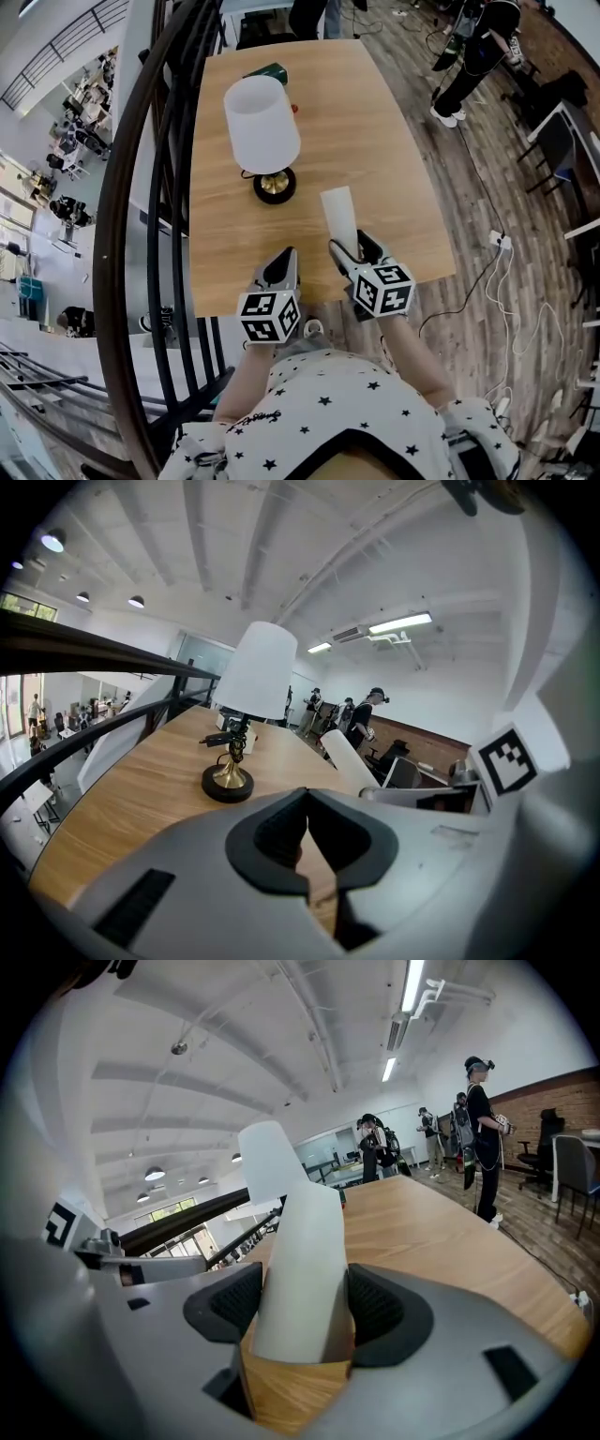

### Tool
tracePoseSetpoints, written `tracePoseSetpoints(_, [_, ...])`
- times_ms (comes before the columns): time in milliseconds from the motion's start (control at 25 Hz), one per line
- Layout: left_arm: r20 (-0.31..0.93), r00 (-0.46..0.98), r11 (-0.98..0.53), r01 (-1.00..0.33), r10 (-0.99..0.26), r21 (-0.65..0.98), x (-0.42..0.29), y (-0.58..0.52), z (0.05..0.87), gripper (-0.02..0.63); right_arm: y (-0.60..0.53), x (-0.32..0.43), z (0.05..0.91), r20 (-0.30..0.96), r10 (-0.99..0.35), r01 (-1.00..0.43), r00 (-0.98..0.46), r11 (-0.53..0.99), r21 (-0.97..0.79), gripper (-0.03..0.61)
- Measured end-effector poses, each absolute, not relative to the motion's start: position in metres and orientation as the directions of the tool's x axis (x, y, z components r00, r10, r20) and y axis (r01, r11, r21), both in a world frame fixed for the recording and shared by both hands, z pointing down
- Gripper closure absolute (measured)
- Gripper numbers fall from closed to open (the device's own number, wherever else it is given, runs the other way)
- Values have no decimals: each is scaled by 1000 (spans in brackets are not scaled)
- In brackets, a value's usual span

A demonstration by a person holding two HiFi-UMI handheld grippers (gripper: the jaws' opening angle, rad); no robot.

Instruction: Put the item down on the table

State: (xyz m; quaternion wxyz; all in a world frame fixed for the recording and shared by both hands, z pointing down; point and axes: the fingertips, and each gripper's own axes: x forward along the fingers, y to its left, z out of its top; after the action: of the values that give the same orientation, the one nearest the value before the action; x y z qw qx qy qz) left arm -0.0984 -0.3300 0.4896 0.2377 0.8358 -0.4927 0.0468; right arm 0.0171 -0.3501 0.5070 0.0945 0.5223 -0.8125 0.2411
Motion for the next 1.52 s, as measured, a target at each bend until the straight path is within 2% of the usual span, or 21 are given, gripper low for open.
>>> tracePoseSetpoints(800, [374, 501, -360, -849, -780, 385, -107, -351, 520, 601, -383, 14, 621, 658, -651, -919, -378, 350, -182, 298])
tracePoseSetpoints(1520, [382, 488, -347, -856, -784, 383, -121, -352, 526, 601, -381, 5, 670, 764, -578, -925, -288, 373, -66, 296])
